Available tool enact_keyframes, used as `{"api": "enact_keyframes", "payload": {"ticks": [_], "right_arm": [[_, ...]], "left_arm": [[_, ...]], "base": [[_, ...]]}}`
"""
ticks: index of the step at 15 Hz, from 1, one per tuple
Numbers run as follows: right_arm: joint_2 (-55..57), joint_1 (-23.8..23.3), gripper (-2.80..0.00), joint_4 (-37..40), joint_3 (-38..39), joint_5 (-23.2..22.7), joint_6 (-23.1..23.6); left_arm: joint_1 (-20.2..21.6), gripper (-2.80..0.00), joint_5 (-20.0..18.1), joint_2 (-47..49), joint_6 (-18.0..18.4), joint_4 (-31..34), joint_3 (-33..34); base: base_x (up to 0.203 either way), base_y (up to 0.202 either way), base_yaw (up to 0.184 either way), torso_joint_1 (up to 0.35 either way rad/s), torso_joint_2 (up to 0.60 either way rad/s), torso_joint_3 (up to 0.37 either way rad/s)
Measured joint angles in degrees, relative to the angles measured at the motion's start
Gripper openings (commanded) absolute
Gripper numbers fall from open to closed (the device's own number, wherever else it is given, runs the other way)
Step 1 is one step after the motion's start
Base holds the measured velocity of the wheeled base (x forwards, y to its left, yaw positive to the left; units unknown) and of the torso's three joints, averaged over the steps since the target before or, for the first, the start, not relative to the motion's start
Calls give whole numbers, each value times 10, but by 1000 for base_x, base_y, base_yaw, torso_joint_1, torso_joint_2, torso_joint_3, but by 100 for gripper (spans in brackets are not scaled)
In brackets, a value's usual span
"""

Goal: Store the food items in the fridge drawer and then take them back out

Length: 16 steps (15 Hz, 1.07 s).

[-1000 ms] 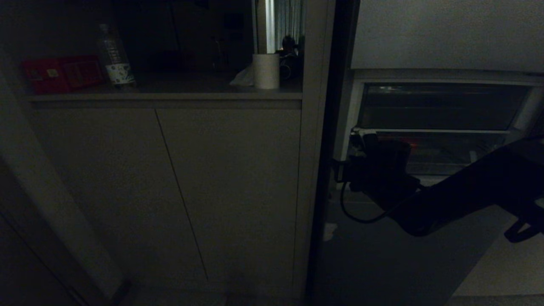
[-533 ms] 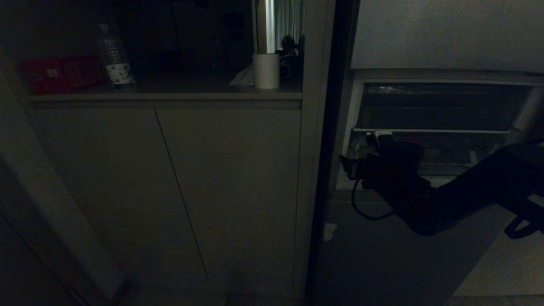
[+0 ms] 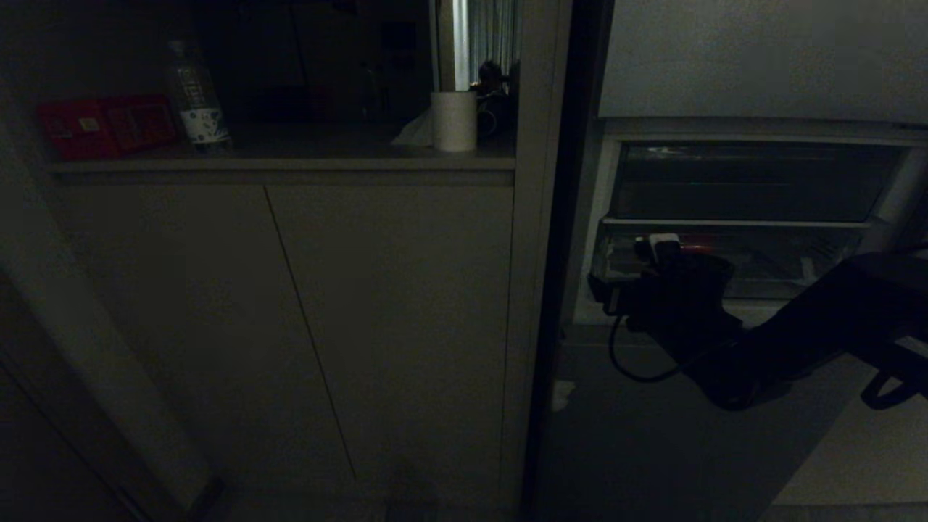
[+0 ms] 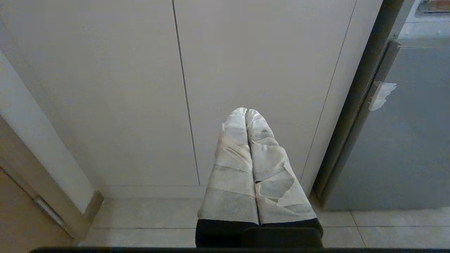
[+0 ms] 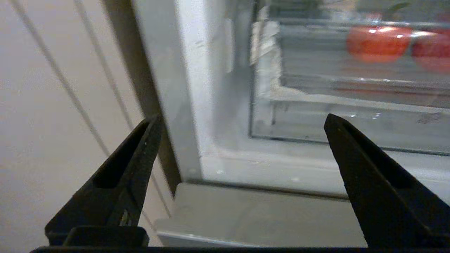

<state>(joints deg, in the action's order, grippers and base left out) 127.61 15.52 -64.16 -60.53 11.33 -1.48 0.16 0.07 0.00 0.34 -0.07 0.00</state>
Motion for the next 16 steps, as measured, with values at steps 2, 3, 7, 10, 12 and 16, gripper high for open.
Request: {"api": "enact_keyframes", "payload": {"ticks": [2, 3, 7, 10, 12, 16], "right_arm": [[3, -3, 0, 0, -8, 0, -1], [5, -4, 0, -1, -15, 2, -1], [8, -30, 0, -29, -25, 9, 12], [23, -49, 0, -58, -26, 13, 22], [39, -51, 0, -106, -30, 13, 28], [76, -49, 0, -178, -36, 13, 34]], "left_arm": [[0, -280, 0, 0, 0, 0, 0], [0, -280, 0, 0, 0, 0, 0], [0, -280, 0, 0, 0, 0, 0], [0, -280, 0, 0, 0, 0, 0], [0, -280, 0, 0, 0, 0, 0], [0, -280, 0, 0, 0, 0, 0]], "base": [[0, 0, 0, 0, 0, 0], [0, 0, 0, 0, 0, 0], [0, 0, 0, 0, 0, 0], [0, 0, 0, 0, 0, 0], [0, 0, 0, 0, 0, 0], [0, 0, 0, 0, 0, 0]]}}
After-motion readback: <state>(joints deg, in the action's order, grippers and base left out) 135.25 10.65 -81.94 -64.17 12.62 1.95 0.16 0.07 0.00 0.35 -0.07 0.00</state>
